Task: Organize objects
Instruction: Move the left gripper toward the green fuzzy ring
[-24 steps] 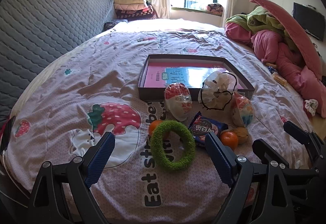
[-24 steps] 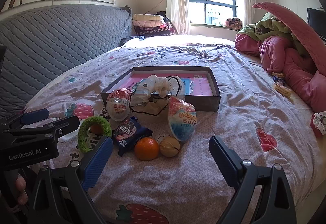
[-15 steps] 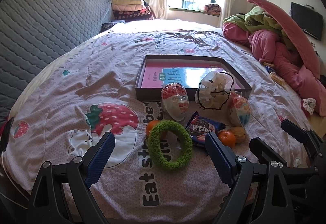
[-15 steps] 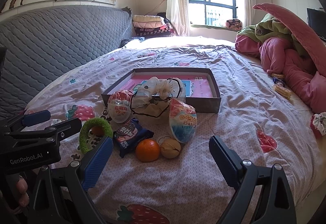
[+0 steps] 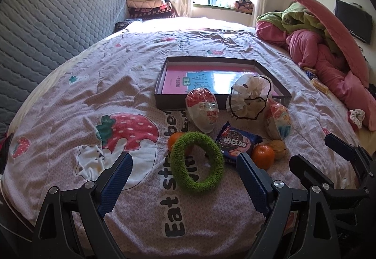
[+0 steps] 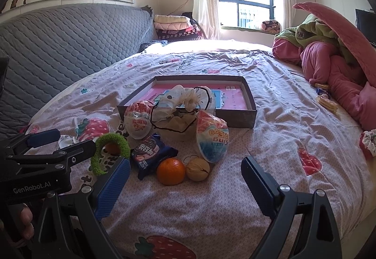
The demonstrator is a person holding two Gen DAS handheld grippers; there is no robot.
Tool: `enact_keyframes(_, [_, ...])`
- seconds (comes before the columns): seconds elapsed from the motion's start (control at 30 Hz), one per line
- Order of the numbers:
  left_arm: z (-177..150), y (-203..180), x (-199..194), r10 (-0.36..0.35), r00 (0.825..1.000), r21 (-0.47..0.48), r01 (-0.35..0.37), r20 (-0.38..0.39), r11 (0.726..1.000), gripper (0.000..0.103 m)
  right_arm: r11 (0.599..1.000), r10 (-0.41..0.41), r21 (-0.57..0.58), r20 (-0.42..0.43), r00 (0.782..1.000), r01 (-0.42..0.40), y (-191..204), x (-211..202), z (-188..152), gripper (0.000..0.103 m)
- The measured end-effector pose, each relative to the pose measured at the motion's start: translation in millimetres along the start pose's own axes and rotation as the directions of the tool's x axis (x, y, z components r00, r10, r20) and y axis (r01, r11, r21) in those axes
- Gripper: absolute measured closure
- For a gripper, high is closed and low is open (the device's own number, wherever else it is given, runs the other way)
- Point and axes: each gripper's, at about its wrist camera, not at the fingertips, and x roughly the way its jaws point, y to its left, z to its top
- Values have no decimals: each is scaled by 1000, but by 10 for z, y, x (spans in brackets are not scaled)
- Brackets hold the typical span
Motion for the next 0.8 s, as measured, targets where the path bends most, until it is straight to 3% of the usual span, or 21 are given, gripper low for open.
enact_keyframes(0.8, [-125,127,300,4,994,-16,-6,-111,1000,13,1000,-16,21,-99,995,18,-120,199,-121,8])
